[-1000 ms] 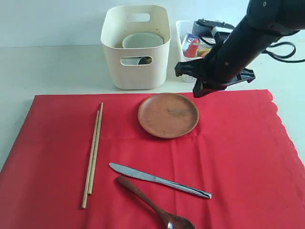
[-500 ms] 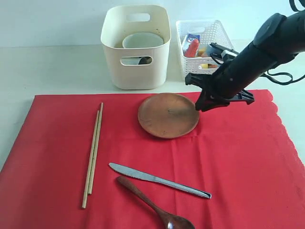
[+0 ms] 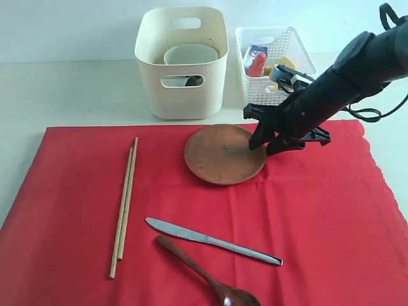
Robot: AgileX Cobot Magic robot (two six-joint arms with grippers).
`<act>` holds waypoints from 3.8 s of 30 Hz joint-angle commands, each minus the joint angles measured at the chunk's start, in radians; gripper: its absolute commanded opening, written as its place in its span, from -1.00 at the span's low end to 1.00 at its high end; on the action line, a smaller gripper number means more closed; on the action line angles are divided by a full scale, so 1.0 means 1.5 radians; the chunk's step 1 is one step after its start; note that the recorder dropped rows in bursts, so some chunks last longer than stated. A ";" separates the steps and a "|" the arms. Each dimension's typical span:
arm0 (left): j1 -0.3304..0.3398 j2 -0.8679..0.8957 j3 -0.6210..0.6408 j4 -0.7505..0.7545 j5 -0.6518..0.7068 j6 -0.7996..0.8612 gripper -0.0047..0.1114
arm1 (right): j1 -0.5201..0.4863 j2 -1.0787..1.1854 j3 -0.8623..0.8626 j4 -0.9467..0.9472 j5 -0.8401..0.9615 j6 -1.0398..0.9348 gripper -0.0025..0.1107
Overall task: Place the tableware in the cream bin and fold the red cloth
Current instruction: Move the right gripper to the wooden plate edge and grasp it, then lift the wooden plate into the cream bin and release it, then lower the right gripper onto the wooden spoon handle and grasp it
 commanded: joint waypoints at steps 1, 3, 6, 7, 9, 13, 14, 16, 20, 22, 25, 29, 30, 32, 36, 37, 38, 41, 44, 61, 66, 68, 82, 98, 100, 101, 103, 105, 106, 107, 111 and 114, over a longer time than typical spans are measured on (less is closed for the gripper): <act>-0.003 -0.004 0.002 -0.005 -0.002 0.002 -0.88 | 0.001 0.006 0.002 0.091 0.020 -0.132 -0.24; -0.003 -0.004 0.002 -0.005 -0.002 0.002 -0.88 | 0.001 0.006 0.002 0.091 0.014 -0.143 -0.30; -0.003 -0.004 0.002 -0.005 -0.002 0.002 -0.88 | 0.001 0.007 0.002 0.088 0.010 -0.143 -0.45; -0.003 -0.004 0.002 -0.005 -0.002 0.002 -0.88 | 0.001 0.007 0.002 0.083 0.010 -0.143 -0.59; -0.003 -0.004 0.002 -0.005 -0.002 0.002 -0.88 | 0.001 0.007 0.002 0.078 0.010 -0.143 -0.80; -0.003 -0.004 0.002 -0.005 -0.002 0.002 -0.88 | 0.001 -0.015 0.002 0.077 0.031 -0.143 -0.96; -0.003 -0.004 0.002 -0.005 -0.002 0.002 -0.88 | 0.001 -0.022 0.002 0.078 0.036 -0.143 -0.96; -0.003 -0.004 0.002 -0.005 -0.002 0.002 -0.88 | 0.001 -0.050 0.002 0.084 0.068 -0.143 -0.96; -0.003 -0.004 0.002 -0.005 -0.002 0.002 -0.88 | 0.001 -0.109 0.002 0.118 0.152 -0.168 -0.96; -0.003 -0.004 0.002 -0.005 -0.002 0.002 -0.88 | 0.001 -0.145 0.002 0.159 0.173 -0.200 -0.96; -0.003 -0.004 0.002 -0.005 -0.002 0.002 -0.88 | 0.001 -0.182 0.001 0.247 0.201 -0.251 -0.96; -0.003 -0.004 0.002 -0.005 -0.002 0.002 -0.88 | 0.001 -0.198 -0.001 0.357 0.188 -0.301 -0.96; -0.003 -0.004 0.002 -0.005 -0.002 0.002 -0.88 | 0.001 -0.198 -0.001 0.381 0.178 -0.311 -0.96; -0.003 -0.004 0.002 -0.005 -0.002 0.002 -0.88 | 0.001 -0.195 -0.001 0.436 0.145 -0.326 -0.96; -0.003 -0.004 0.002 -0.005 -0.002 0.002 -0.88 | 0.001 -0.176 -0.001 0.561 0.079 -0.349 -0.96; -0.003 -0.004 0.002 -0.005 -0.002 0.002 -0.88 | 0.001 -0.167 -0.003 0.601 0.066 -0.366 -0.96; -0.003 -0.004 0.002 -0.005 -0.002 0.002 -0.88 | 0.001 -0.156 -0.010 0.628 0.054 -0.378 -0.96; -0.003 -0.004 0.002 -0.005 -0.002 0.002 -0.88 | 0.001 -0.103 -0.062 0.637 0.040 -0.383 -0.96; -0.003 -0.004 0.002 -0.005 -0.002 0.002 -0.88 | 0.001 -0.045 -0.143 0.637 0.046 -0.381 -0.96; -0.003 -0.004 0.002 -0.005 -0.002 0.002 -0.88 | 0.004 0.070 -0.290 0.578 -0.099 -0.265 -0.28; -0.003 -0.004 0.002 -0.005 -0.002 0.002 -0.88 | -0.001 0.061 -0.290 0.548 -0.059 -0.266 0.08; -0.003 -0.004 0.002 -0.005 -0.002 0.002 -0.88 | -0.011 0.051 -0.290 0.505 -0.013 -0.273 0.10; -0.003 -0.004 0.002 -0.005 -0.002 0.002 -0.88 | -0.054 -0.069 -0.290 0.153 0.187 -0.215 -0.61; -0.003 -0.004 0.002 -0.005 -0.002 0.002 -0.88 | -0.026 -0.371 -0.082 0.040 0.175 -0.202 -0.83; -0.003 -0.004 0.002 -0.005 -0.002 0.002 -0.88 | 0.005 -0.401 -0.033 0.040 0.164 -0.202 -0.83; -0.003 -0.004 0.002 -0.005 -0.002 0.002 -0.88 | 0.024 -0.412 -0.007 0.040 0.155 -0.202 -0.83; -0.003 -0.004 0.002 -0.005 -0.002 0.002 -0.88 | 0.062 -0.432 0.043 0.035 0.134 -0.202 -0.83; -0.003 -0.004 0.002 -0.005 -0.002 0.002 -0.88 | 0.110 -0.443 0.087 0.023 0.107 -0.202 -0.83; -0.003 -0.004 0.002 -0.005 -0.002 0.002 -0.88 | 0.130 -0.444 0.103 0.017 0.096 -0.202 -0.83; -0.003 -0.004 0.002 -0.005 -0.002 0.002 -0.88 | 0.153 -0.444 0.122 0.010 0.087 -0.202 -0.83; -0.003 -0.004 0.002 -0.005 -0.002 0.002 -0.88 | 0.238 -0.436 0.180 -0.025 0.045 -0.171 -0.83; -0.003 -0.004 0.002 -0.005 -0.002 0.002 -0.88 | 0.298 -0.425 0.200 -0.067 0.020 -0.122 -0.83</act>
